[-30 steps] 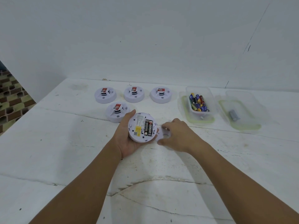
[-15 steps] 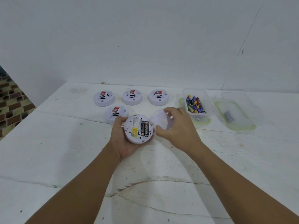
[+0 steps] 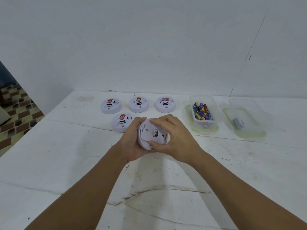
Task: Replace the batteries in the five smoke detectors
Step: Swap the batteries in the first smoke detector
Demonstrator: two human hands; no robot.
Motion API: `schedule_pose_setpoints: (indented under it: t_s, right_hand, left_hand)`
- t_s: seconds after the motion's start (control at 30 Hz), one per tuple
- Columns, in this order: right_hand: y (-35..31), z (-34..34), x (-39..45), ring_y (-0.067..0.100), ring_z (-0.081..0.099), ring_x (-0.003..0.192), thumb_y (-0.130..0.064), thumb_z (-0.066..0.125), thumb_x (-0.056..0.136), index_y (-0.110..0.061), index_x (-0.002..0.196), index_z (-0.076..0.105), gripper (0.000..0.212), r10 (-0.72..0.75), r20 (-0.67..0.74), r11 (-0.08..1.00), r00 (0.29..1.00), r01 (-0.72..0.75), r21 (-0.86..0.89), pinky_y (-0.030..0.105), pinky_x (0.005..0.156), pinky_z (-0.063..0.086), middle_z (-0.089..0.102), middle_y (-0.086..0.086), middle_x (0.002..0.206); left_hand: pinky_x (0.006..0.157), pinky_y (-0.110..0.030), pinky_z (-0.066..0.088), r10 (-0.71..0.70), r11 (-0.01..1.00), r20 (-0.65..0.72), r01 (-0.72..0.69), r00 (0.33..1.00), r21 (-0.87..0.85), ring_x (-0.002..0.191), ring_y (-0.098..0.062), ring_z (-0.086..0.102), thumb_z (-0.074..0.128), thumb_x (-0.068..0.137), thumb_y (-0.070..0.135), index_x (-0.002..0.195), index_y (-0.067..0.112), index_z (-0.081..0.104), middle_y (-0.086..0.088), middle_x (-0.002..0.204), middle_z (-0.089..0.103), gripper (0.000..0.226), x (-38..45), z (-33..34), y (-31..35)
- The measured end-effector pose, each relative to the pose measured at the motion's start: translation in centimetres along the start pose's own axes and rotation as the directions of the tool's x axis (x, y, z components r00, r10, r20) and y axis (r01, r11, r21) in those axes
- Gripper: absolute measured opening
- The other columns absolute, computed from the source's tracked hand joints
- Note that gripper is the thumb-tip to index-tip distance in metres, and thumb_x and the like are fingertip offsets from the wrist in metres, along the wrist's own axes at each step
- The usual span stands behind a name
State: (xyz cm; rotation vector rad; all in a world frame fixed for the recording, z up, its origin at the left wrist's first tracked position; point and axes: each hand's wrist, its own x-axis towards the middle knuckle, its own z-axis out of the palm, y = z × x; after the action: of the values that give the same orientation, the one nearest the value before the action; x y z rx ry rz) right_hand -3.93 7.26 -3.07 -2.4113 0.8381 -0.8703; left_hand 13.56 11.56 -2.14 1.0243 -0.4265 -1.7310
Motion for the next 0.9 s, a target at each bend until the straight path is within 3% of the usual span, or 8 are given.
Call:
schedule_pose_setpoints:
  t_s: [0.13, 0.27, 0.4, 0.6, 0.67, 0.8, 0.9]
  right_hand:
    - [0.3, -0.1, 0.3, 0.01, 0.049, 0.117, -0.038, 0.083, 0.083, -0.026, 0.144, 0.061, 0.065, -0.016, -0.004, 0.999, 1.0, 0.017, 0.049, 0.015, 0.098, 0.036, 0.056, -0.01, 0.125]
    - [0.5, -0.3, 0.5, 0.007, 0.049, 0.114, -0.037, 0.084, 0.085, -0.026, 0.142, 0.063, 0.062, -0.009, 0.0, 0.998, 1.0, 0.009, 0.067, 0.013, 0.097, 0.036, 0.055, -0.013, 0.121]
    - [0.2, -0.6, 0.8, 0.008, 0.054, 0.109, -0.047, 0.084, 0.083, -0.032, 0.14, 0.062, 0.063, 0.054, -0.009, 0.998, 0.999, -0.054, 0.017, 0.028, 0.092, 0.049, 0.056, -0.011, 0.117]
    - [0.0, -0.3, 0.8, 0.004, 0.058, 0.103, -0.054, 0.082, 0.078, -0.04, 0.135, 0.06, 0.063, 0.106, -0.056, 0.994, 0.993, -0.105, 0.026, 0.034, 0.089, 0.055, 0.058, -0.015, 0.117]
    - [0.0, -0.5, 0.9, 0.005, 0.06, 0.103, -0.056, 0.082, 0.078, -0.038, 0.136, 0.06, 0.064, 0.1, -0.042, 0.995, 0.994, -0.099, 0.021, 0.036, 0.089, 0.056, 0.059, -0.014, 0.116]
    - [-0.2, -0.7, 1.1, 0.012, 0.056, 0.108, -0.045, 0.082, 0.082, -0.029, 0.14, 0.06, 0.064, 0.026, 0.012, 1.0, 1.0, -0.026, -0.003, 0.035, 0.09, 0.052, 0.058, -0.009, 0.12]
    - [0.0, -0.6, 1.1, 0.01, 0.056, 0.11, -0.044, 0.084, 0.08, -0.03, 0.14, 0.061, 0.065, 0.034, -0.003, 0.998, 0.999, -0.034, 0.059, 0.034, 0.091, 0.052, 0.056, -0.01, 0.119]
  left_hand:
    - [0.079, -0.043, 0.056, -0.001, 0.999, 0.004, 0.0, 1.0, 0.036, 0.098, -0.03, 0.069, 0.053, 0.092, 0.042, 0.112, 0.017, 0.072, -0.015, 0.116, 0.071, 0.037, 0.0, 0.1, 0.4]
    - [0.086, -0.046, 0.052, 0.006, 0.997, 0.0, -0.006, 1.0, 0.072, 0.097, -0.03, 0.068, 0.058, 0.083, 0.041, 0.1, 0.018, 0.078, -0.014, 0.111, 0.072, 0.035, 0.1, 0.5, 0.7]
    - [0.085, -0.047, 0.054, 0.012, 0.994, -0.052, -0.006, 0.999, 0.108, 0.099, -0.03, 0.066, 0.052, 0.094, 0.041, 0.093, 0.016, 0.079, -0.013, 0.11, 0.071, 0.037, 0.3, 0.5, 0.9]
    - [0.093, -0.05, 0.053, 0.021, 0.98, -0.105, 0.001, 0.994, 0.201, 0.103, -0.03, 0.065, 0.049, 0.099, 0.043, 0.092, 0.018, 0.08, -0.012, 0.108, 0.073, 0.041, 0.4, 0.9, 1.5]
    - [0.091, -0.05, 0.054, 0.014, 0.975, -0.12, 0.013, 0.993, 0.221, 0.103, -0.03, 0.065, 0.049, 0.098, 0.043, 0.1, 0.017, 0.076, -0.013, 0.11, 0.073, 0.038, 0.5, 1.0, 1.5]
    - [0.074, -0.043, 0.058, 0.023, 0.981, -0.115, 0.0, 0.993, 0.196, 0.098, -0.03, 0.068, 0.052, 0.096, 0.041, 0.099, 0.016, 0.073, -0.013, 0.109, 0.072, 0.033, 0.4, 0.9, 1.5]
    - [0.075, -0.043, 0.057, 0.033, 0.98, -0.121, -0.008, 0.992, 0.201, 0.098, -0.031, 0.068, 0.052, 0.096, 0.04, 0.098, 0.015, 0.074, -0.014, 0.108, 0.073, 0.033, 0.5, 1.1, 1.7]
